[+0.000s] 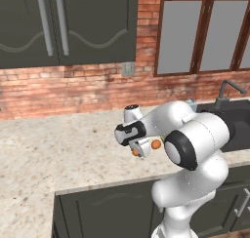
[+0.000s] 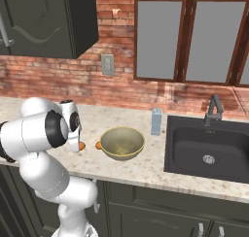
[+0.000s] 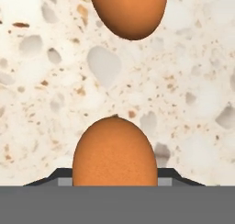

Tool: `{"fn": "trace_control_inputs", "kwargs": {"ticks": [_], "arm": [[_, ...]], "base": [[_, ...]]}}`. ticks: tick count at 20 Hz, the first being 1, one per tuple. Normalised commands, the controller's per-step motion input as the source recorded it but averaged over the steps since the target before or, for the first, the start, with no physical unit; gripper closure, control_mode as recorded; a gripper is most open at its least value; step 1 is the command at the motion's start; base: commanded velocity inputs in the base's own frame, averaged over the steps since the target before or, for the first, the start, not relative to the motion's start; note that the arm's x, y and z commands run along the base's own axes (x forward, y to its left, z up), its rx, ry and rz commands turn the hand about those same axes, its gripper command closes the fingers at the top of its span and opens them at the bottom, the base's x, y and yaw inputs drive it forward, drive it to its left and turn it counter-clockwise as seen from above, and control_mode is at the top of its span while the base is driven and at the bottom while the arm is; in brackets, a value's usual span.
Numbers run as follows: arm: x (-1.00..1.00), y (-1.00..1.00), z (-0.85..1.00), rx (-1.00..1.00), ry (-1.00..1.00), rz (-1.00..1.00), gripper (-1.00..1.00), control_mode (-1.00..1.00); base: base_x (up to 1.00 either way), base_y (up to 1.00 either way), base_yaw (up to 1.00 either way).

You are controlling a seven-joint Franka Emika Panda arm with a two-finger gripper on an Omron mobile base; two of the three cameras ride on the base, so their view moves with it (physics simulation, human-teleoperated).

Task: Gather the eggs and milk located in the vicinity of the sink area and place them right next to the bowl.

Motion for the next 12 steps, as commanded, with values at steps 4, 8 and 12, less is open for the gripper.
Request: {"fn": "trace_control_inputs", "kwargs": {"ticks": [4,8,12], "arm": [[0.00,-0.13,0.09,-0.02,0.03,-0.17,1.00,-1.00],[0.00,-0.23,0.01,-0.10,0.00,0.01,1.00,-1.00],[-0.19,-0.32,0.00,-0.08,0.00,0.05,1.00,-1.00]], "base": [[0.00,0.00,0.00],[0.00,0.00,0.00],[0.00,0.00,0.00]]}}
